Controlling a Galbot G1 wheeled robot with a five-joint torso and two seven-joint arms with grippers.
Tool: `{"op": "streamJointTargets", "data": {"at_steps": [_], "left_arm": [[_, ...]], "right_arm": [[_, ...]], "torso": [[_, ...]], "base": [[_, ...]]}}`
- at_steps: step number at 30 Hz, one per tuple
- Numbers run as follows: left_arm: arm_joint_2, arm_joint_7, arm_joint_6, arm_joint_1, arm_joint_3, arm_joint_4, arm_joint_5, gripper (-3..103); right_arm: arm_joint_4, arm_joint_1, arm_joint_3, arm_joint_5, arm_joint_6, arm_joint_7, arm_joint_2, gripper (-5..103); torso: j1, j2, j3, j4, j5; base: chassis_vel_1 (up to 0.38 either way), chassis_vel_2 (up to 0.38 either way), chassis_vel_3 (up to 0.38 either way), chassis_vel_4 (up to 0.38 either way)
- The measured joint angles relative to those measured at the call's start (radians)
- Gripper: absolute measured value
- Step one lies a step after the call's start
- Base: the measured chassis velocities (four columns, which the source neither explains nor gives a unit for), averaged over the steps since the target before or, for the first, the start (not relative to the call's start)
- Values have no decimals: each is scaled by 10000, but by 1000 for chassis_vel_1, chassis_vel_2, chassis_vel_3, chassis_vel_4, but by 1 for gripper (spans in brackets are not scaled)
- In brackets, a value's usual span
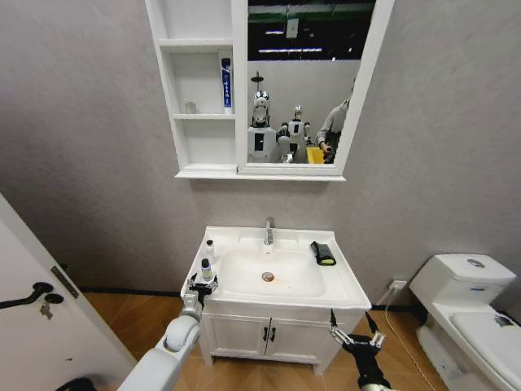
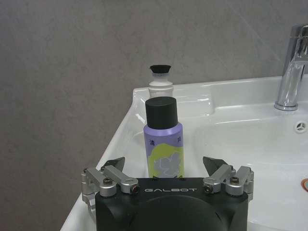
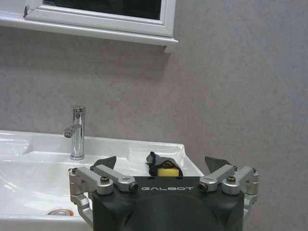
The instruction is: Move facial cleanser and shampoo from washbasin to cabinet, then wipe washbasin with towel.
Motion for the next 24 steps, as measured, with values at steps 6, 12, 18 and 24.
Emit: {"op": "streamJointTargets", "data": {"at_steps": [6,12,18,24], "left_arm": [[10,237,-23,-447,5,489,33,76],[180,455,-187,-468,6,408,-218,54],[299,534,-227,-347,10,143,-334,43],[958,490,-64,-77,-133,-1050,-650,43]], "right_arm": [[6,12,129,98,-20,74,-10,100],[-13,51,120,116,-28,120,-16,100],[-18,104,115,110,-84,170,-20,100],[-6,140,90,105,-133,197,-17,100]], "torso": [[0,0,0,0,0],[0,0,0,0,1],[0,1,-1,1,0],[0,1,0,0,-1]], "base": [[0,0,0,0],[0,0,0,0],[0,0,0,0],[0,0,0,0]]}}
